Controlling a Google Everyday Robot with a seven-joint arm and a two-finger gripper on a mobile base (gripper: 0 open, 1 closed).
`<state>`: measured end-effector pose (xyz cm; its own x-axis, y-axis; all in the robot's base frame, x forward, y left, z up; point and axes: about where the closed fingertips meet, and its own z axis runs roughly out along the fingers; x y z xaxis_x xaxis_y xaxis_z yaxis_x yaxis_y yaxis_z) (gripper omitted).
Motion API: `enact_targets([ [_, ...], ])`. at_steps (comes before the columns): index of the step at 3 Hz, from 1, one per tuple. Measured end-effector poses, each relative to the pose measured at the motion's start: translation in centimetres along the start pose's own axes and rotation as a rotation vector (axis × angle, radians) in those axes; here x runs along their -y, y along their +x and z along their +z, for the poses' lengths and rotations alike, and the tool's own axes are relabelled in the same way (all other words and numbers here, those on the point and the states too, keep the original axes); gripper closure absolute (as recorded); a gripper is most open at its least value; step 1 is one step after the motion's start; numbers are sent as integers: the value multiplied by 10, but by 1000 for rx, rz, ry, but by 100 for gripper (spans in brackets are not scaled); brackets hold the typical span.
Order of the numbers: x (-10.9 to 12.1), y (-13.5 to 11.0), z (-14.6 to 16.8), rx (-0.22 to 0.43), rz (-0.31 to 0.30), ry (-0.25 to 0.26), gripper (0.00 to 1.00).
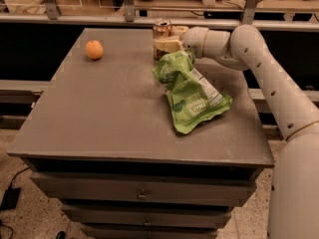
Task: Knock orange can over
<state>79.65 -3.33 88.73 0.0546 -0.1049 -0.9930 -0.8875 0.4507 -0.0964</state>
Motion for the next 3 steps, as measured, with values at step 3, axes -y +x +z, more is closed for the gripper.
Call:
enact_targets([
  [3,19,-68,-33,-66,-147,-1,100],
])
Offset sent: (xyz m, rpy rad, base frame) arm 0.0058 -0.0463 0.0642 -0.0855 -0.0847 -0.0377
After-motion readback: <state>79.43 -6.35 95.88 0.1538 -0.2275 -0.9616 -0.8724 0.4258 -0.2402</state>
